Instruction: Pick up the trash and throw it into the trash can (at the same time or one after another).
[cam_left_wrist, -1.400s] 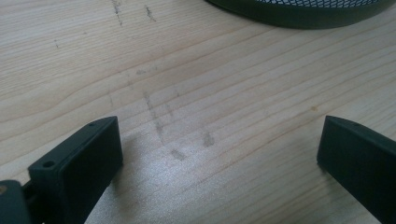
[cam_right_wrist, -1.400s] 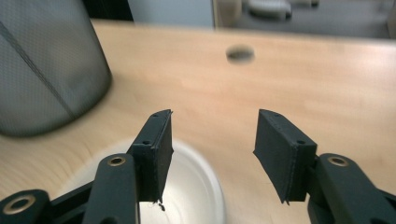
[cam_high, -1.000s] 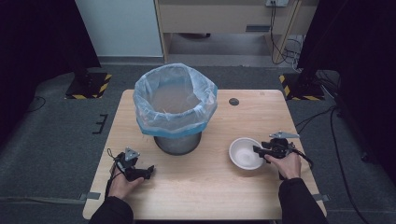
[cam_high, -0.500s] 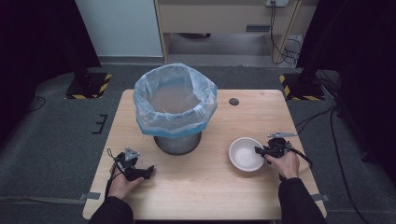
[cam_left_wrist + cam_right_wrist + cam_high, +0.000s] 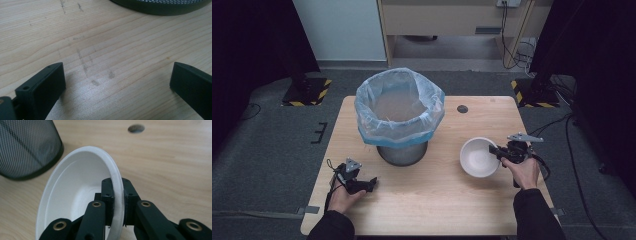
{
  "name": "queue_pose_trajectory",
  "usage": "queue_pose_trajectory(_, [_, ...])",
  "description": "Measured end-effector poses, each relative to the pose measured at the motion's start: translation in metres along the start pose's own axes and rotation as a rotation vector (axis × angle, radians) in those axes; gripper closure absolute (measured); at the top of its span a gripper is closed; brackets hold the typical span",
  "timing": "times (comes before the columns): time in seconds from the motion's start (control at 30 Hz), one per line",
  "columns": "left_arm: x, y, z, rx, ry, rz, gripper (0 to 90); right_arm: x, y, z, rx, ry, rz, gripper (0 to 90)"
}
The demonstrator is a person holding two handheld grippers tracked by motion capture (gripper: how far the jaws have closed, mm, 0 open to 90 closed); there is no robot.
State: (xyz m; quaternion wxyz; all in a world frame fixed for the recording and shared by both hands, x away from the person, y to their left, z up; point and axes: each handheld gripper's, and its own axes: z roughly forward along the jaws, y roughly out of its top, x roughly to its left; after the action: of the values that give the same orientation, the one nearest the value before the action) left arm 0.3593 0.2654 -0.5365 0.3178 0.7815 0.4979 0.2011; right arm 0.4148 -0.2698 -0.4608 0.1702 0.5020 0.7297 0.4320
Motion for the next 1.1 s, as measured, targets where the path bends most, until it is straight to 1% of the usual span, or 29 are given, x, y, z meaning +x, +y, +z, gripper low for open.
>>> queue_pose_trajectory(0.03, [0.000,0.000,0.000,0.000,0.000,0.000,0.0,0.000,0.002,-0.002,-0.015,-0.003,0.001,83.1])
queue_pose_trajectory(0.17, [0.000,0.000,0.000,0.000,0.000,0.000,0.0,-0.001,0.011,-0.016,-0.117,-0.010,0.025,83.1])
queue_pose_trajectory(0.27, [0.000,0.000,0.000,0.000,0.000,0.000,0.0,-0.001,0.016,-0.023,-0.171,-0.013,0.035,83.1])
queue_pose_trajectory(0.3, [0.000,0.000,0.000,0.000,0.000,0.000,0.0,-0.001,0.019,-0.027,-0.201,-0.012,0.041,83.1])
queue_pose_trajectory(0.47, [0.000,0.000,0.000,0.000,-0.001,-0.001,0.0,0.001,0.029,-0.041,-0.292,-0.013,0.049,83.1])
queue_pose_trajectory(0.63, [0.000,0.000,0.000,0.000,0.000,-0.001,0.0,0.006,0.041,-0.058,-0.395,0.008,0.061,83.1])
queue_pose_trajectory(0.8, [0.000,0.000,0.000,0.000,0.000,-0.001,0.0,0.016,0.054,-0.073,-0.475,0.039,0.052,83.1])
queue_pose_trajectory(1.0, [0.000,0.000,0.000,0.000,0.000,0.000,0.0,0.028,0.068,-0.085,-0.539,0.071,0.039,83.1])
queue_pose_trajectory(1.1, [0.000,0.000,0.000,0.000,0.000,0.000,0.0,0.033,0.075,-0.090,-0.562,0.084,0.036,83.1])
